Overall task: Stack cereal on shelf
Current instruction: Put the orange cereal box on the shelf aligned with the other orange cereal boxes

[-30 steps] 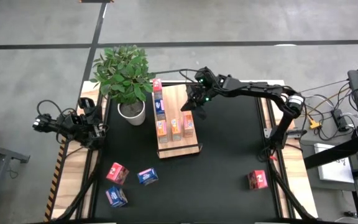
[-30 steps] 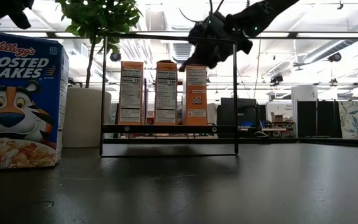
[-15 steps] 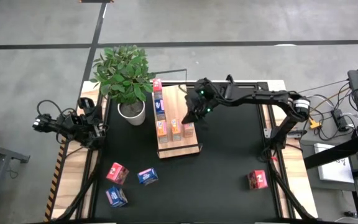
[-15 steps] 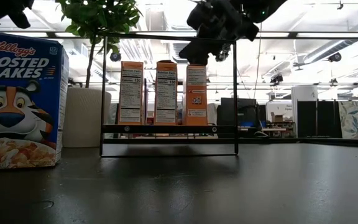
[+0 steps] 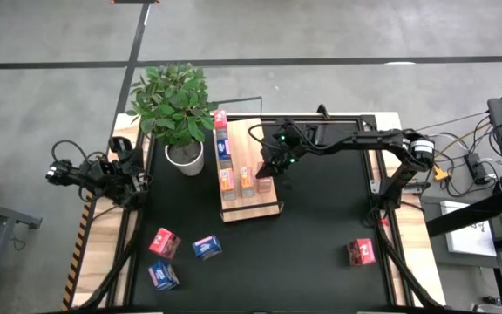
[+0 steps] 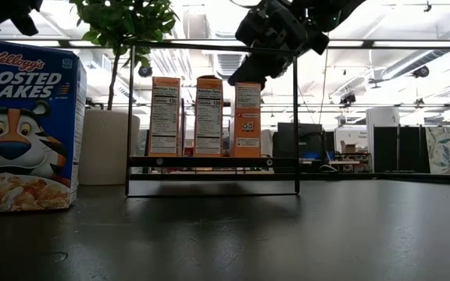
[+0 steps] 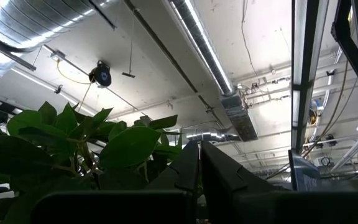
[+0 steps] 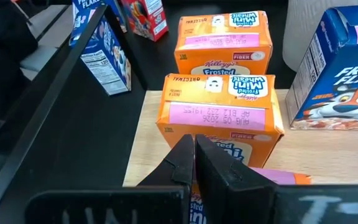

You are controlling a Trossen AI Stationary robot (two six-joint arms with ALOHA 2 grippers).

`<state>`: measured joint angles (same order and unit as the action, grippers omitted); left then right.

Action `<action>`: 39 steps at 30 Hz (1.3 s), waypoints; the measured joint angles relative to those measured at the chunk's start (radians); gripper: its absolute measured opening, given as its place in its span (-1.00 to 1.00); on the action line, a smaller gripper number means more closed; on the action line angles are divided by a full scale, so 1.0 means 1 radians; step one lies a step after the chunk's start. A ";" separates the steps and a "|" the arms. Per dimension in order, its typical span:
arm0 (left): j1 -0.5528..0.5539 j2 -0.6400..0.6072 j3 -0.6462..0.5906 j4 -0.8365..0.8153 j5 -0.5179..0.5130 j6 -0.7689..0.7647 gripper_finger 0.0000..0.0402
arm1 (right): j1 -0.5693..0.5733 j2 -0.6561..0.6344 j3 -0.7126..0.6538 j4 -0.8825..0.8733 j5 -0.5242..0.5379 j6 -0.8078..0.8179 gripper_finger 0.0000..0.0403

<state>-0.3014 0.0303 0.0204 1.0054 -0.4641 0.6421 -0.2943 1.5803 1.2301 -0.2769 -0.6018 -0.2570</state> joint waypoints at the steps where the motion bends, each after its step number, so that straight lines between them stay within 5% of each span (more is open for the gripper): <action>1: 0.000 0.000 0.000 0.000 0.000 0.000 -1.00 | 0.000 0.000 0.000 -0.004 0.000 -0.009 -0.96; 34: 0.000 0.000 0.000 0.001 0.000 -0.001 -1.00 | -0.003 -0.001 0.095 -0.086 0.003 -0.014 -0.96; 39: 0.000 0.000 0.000 0.001 0.000 -0.001 -1.00 | -0.007 -0.002 0.116 -0.086 0.136 0.005 -0.96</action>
<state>-0.3014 0.0303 0.0204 1.0065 -0.4641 0.6415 -0.3016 1.5784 1.3464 -0.3625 -0.4656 -0.2515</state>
